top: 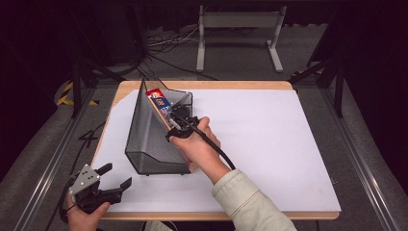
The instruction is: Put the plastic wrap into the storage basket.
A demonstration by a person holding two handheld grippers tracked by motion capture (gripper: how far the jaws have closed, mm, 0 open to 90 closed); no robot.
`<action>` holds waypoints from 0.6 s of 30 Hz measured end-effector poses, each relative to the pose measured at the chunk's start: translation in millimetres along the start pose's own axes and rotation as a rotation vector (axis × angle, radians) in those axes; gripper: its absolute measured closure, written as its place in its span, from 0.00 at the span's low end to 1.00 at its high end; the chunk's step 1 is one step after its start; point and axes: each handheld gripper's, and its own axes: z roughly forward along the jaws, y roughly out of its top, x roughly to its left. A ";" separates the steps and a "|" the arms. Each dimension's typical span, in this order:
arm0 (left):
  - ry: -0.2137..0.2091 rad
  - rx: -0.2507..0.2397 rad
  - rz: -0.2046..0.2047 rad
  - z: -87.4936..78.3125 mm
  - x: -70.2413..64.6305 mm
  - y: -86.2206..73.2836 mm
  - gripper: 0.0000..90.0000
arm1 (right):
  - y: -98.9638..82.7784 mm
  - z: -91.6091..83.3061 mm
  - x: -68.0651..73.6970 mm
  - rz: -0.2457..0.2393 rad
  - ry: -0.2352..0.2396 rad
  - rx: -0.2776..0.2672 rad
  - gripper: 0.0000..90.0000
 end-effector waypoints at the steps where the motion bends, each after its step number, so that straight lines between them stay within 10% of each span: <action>1: 0.000 0.000 0.000 0.0 0.0 0.1 0.15 | 0.5 -0.4 0.0 -0.005 0.000 0.003 0.44; 18: -0.003 0.001 0.002 0.6 -0.3 0.7 0.15 | 5.4 10.1 -4.5 0.027 0.015 0.075 0.43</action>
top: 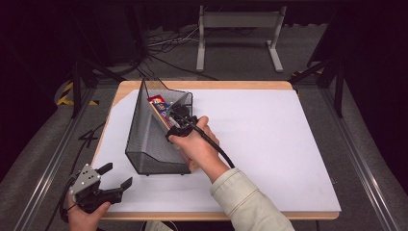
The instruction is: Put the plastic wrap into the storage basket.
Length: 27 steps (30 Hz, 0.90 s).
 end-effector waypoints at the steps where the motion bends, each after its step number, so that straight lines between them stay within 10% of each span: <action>1: 0.000 -0.001 -0.001 0.1 -0.3 0.0 0.15 | 0.3 0.2 -1.1 0.000 0.005 0.001 0.43; 15: 0.001 -0.003 -0.001 -0.7 0.3 -0.1 0.15 | 0.8 -1.0 -0.6 -0.039 0.017 -0.026 0.28; 27: 0.000 -0.008 0.002 0.8 -0.6 1.2 0.15 | -12.3 -21.3 -6.3 -0.112 0.040 -0.186 0.19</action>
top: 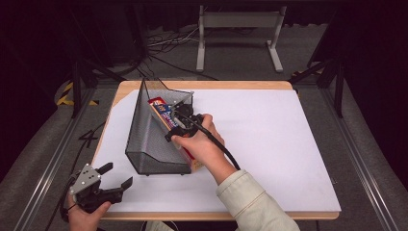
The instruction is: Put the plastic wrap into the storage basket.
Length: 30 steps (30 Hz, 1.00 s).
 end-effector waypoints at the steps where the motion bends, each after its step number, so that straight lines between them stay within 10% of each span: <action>1: 0.000 -0.001 0.000 0.0 -0.2 0.1 0.15 | -2.3 -2.9 -1.1 -0.009 0.000 -0.019 0.19; 14: 0.001 -0.003 -0.008 0.4 1.3 0.2 0.15 | -38.2 -51.2 -24.3 -0.016 0.029 -0.228 0.22; 30: -0.006 0.005 -0.008 6.1 1.0 2.7 0.15 | -114.1 -131.5 -99.2 0.041 0.038 -0.389 0.20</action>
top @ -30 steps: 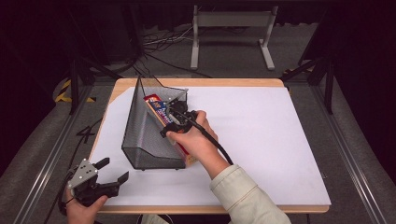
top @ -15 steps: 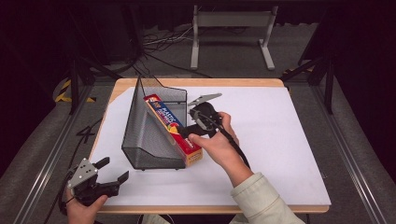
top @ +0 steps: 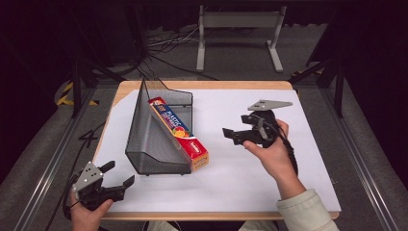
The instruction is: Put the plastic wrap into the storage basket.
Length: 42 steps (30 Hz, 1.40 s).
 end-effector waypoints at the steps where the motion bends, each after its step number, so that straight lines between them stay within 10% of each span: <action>1: 0.001 0.001 -0.001 0.0 0.0 0.1 0.15 | -2.7 -5.0 -3.6 -0.008 -0.003 -0.008 0.20; 22: -0.004 -0.007 -0.017 -0.4 -0.1 -0.1 0.14 | -79.1 -52.1 -61.1 -0.170 -0.015 -0.100 0.13; 33: 0.013 0.012 0.042 1.8 -7.1 1.4 0.13 | -130.8 -46.0 -71.4 -0.163 -0.046 -0.123 0.15; 42: -0.022 -0.001 -0.010 1.8 1.2 -2.1 0.13 | -163.1 -31.6 -81.4 -0.111 -0.081 -0.074 0.16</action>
